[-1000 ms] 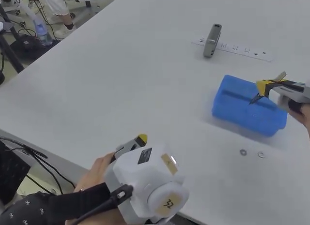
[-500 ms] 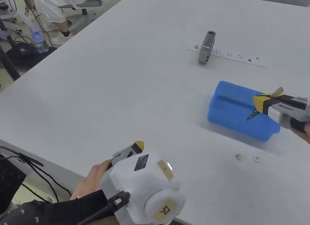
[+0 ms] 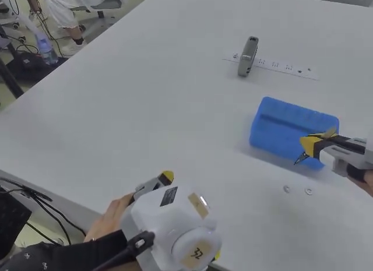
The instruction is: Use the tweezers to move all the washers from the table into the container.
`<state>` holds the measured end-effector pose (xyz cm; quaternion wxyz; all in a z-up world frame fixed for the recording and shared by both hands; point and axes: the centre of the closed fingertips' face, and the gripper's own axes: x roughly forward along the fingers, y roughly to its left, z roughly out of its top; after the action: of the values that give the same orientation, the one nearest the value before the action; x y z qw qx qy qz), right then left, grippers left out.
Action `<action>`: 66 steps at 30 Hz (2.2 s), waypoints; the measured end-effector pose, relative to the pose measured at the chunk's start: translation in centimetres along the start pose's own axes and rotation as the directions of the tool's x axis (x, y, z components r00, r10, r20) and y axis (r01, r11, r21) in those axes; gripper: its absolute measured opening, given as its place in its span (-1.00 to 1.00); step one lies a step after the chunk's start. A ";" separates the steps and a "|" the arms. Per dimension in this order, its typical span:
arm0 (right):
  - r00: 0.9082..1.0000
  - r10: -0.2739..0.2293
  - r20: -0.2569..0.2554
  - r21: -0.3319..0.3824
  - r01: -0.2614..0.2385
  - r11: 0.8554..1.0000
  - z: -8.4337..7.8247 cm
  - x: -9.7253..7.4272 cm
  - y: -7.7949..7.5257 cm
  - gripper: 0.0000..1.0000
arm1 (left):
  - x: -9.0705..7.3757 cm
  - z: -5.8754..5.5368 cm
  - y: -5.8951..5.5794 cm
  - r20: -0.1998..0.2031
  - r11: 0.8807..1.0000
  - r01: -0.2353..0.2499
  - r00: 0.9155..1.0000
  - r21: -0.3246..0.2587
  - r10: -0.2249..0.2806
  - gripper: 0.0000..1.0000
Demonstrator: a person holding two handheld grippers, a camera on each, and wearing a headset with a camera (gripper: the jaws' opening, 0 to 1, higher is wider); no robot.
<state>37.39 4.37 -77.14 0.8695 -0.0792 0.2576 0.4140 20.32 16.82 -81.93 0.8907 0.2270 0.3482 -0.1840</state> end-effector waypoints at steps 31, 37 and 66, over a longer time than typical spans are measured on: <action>0.997 0.014 -0.073 0.024 -0.012 1.000 -4.0 0.3 1.5 -0.95 | 0.0 -0.2 0.0 -0.008 1.000 -0.004 1.000 0.008 0.004 0.71; 0.999 0.005 -0.040 0.040 -0.003 0.999 -4.2 0.3 1.8 -0.95 | 0.0 -0.2 0.0 -0.014 1.000 -0.003 1.000 0.011 0.003 0.70; 1.000 0.001 -0.012 0.057 0.000 0.998 -0.9 -1.9 1.4 -0.97 | 0.0 -0.2 0.1 -0.010 1.000 -0.006 1.000 0.012 0.006 0.69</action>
<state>35.01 3.70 -76.83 0.8696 -0.0570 0.2747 0.4064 20.25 16.96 -82.03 0.8882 0.2343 0.3506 -0.1824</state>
